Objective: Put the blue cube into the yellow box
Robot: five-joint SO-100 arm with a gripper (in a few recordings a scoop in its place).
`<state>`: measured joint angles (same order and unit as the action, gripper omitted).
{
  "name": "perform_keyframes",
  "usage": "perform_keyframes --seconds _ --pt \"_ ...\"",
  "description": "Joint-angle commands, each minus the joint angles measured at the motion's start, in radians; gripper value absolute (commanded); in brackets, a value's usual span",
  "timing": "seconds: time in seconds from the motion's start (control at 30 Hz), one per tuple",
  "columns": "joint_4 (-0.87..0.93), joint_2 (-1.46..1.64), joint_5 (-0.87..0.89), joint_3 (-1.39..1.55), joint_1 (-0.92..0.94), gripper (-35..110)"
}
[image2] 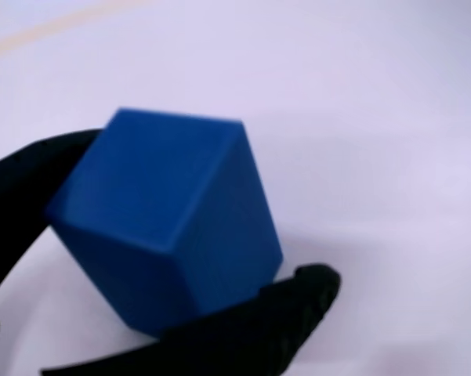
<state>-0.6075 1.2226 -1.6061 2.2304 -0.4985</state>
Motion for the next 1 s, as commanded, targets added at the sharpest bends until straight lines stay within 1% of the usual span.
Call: perform_keyframes --seconds 0.0,0.37,0.53,0.7,0.77,0.9,0.97 --pt "-0.025 0.02 -0.005 -0.117 -0.021 43" --pt "0.034 -0.014 0.017 -0.15 -0.046 17" --pt "0.048 -0.005 -0.006 -0.15 -0.018 11" --pt "0.101 0.072 -0.017 -0.15 0.08 9" --pt "0.11 0.13 0.008 -0.156 0.146 9" --pt "0.221 0.247 0.071 -0.207 0.302 8" --pt "0.247 0.29 0.074 -0.213 0.374 8"
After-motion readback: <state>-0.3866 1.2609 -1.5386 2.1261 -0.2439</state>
